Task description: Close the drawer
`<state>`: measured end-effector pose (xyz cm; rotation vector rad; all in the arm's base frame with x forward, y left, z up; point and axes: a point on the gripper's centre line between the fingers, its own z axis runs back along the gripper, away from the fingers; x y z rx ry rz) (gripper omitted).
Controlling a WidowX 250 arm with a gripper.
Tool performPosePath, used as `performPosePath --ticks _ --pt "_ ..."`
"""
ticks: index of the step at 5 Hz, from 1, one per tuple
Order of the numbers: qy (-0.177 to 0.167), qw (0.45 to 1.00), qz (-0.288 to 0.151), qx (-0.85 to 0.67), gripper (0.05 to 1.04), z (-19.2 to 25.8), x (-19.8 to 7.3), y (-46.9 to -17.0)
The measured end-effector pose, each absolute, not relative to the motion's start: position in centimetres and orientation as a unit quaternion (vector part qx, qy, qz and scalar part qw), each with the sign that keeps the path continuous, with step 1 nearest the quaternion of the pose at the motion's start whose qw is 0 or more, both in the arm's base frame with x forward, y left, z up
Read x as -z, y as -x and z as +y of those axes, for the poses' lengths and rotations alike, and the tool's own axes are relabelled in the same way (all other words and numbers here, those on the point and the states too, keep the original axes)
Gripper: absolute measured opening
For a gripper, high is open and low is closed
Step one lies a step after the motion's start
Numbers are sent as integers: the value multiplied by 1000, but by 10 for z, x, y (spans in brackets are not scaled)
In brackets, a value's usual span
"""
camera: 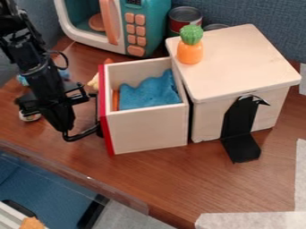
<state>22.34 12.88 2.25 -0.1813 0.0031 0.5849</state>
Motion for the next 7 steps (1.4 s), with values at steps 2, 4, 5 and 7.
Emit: performPosePath --ticks 2,4,5,7 --pt "86 937 -10 -340 96 129 -22 -230" --pt "95 933 -16 -347 96 114 -22 -243" --pt "99 936 -14 -337 96 96 -22 -245" --pt "111 954 -20 -279 96 51 -25 -258"
